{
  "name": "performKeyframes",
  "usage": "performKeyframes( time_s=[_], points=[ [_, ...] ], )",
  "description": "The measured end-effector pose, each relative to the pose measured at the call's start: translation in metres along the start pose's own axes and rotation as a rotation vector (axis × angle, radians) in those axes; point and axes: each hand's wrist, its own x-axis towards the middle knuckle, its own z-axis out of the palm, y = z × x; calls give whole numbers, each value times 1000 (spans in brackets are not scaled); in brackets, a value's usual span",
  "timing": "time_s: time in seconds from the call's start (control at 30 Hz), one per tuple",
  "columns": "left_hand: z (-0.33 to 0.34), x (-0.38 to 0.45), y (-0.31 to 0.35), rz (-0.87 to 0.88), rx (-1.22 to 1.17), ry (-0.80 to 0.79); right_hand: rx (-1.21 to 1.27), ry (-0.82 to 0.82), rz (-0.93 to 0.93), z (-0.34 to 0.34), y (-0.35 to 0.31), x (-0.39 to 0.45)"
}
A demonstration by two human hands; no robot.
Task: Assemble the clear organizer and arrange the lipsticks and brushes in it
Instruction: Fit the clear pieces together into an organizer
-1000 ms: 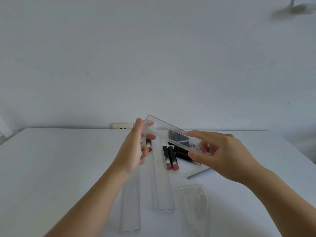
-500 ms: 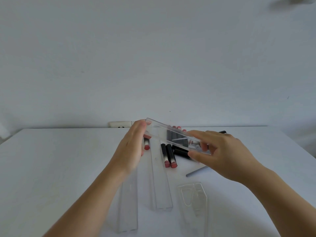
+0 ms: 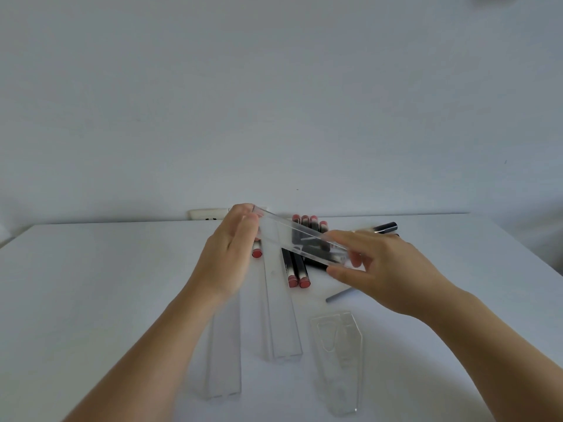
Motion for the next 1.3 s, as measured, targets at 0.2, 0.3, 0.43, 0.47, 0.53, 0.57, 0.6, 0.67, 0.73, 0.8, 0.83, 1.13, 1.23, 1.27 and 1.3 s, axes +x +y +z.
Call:
performKeyframes(
  time_s=[0.2,0.3,0.43,0.47,0.53,0.57,0.6,0.67,0.73,0.8,0.83,1.13,1.23,1.27,1.3],
  points=[
    [0,2,0,-61,14,18,-108,33,-6,1,-6,-1],
    [1,4,-2,-75,-13,88,-89,93,-19,3,-10,-4],
    [-6,10,-7,-132,-103,266,-140,493,-156,-7,-21,-9],
    [-9,11,-8,-162,-142,304,-143,545,-203,-10,-23,-13],
    [-12,15,-11,-226,-224,341,-117,413,-231,-15,-25,-26],
    [-14,17,-12,-254,-249,348,-90,246,-177,-17,-26,-34],
    [-15,18,-14,-278,-271,351,-76,59,-99,-17,-25,-41],
    [-16,22,-15,-316,-314,357,-101,-248,23,-15,-24,-51],
    [-15,23,-16,-334,-340,358,-114,-388,62,-9,-24,-58],
    [-14,24,-18,-337,-350,353,-146,-416,64,-3,-27,-60],
    [-14,24,-19,-335,-350,348,-169,-420,64,-1,-28,-61],
    [-11,23,-26,-273,-269,327,-100,-461,161,6,-31,-45],
    [-11,23,-28,-271,-250,323,-75,-488,236,9,-29,-40],
    [-11,23,-28,-270,-247,324,-62,-500,254,9,-28,-39],
    [-10,23,-28,-270,-244,324,-53,-506,266,9,-28,-37]
  ],
)
